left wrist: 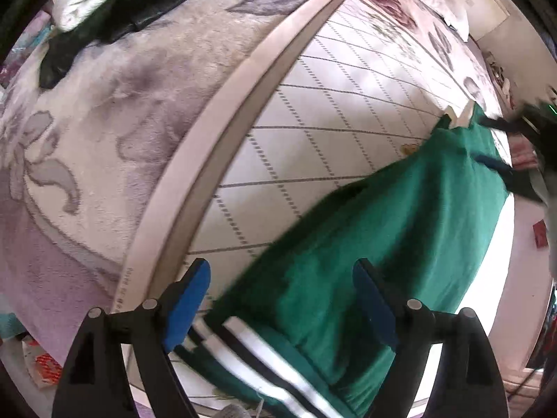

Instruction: Fold large clothes

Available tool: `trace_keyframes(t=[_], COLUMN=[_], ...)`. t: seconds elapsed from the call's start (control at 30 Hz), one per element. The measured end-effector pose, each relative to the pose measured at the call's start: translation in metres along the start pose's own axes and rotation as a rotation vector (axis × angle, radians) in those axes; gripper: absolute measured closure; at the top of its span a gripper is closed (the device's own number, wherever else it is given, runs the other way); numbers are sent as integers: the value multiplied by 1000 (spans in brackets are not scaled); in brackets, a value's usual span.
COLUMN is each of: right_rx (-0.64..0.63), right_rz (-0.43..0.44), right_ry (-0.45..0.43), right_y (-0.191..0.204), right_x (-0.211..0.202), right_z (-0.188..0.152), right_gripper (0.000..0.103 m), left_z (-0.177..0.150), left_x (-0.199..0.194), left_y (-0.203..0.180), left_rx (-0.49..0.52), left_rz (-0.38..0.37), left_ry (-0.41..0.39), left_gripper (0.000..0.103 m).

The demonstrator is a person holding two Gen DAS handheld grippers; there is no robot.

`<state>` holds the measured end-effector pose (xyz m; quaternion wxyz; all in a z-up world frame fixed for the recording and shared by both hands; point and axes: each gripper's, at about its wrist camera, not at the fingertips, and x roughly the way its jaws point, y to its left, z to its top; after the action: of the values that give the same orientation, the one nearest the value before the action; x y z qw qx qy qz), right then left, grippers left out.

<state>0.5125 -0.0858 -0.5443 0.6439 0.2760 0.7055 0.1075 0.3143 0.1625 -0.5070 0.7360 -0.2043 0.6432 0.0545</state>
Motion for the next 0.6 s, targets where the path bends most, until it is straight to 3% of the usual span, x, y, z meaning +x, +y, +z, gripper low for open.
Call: trace_keyframes(t=[0.07,0.13,0.23,0.33,0.47,0.53,0.57,0.6], right_rx=[4,38,143,279,396,394,365,347], right_rz=[-10,-57,-171,-227,-125,-13,41,37], right_ry=[-54,-112,-163,-168,-188,-220,-258,-274], right_y=[-13,-37,-90,-151,-211,-224,-225,-223], right_x=[-19,-39,-56,-55,-37,-26,-22,-20], right_z=[-24,-56,-109,-154,-173,-167,-161,-157], right_gripper=[36,35,35,35,35,36,42,42], left_z=[-6,-13,-20,-15,-10,-10,-12,-11], left_x=[10,24,48,60,64,63,62,63], left_y=[6,10,19,20,10,7,6,5], left_rx=[36,71,60,45,76,93,96,99], left_rz=[75,148,145,128,136,147,147,147], left_ry=[13,38,72,84,84,79,77,79], left_gripper=[19,19,17,17,17,17,17,17])
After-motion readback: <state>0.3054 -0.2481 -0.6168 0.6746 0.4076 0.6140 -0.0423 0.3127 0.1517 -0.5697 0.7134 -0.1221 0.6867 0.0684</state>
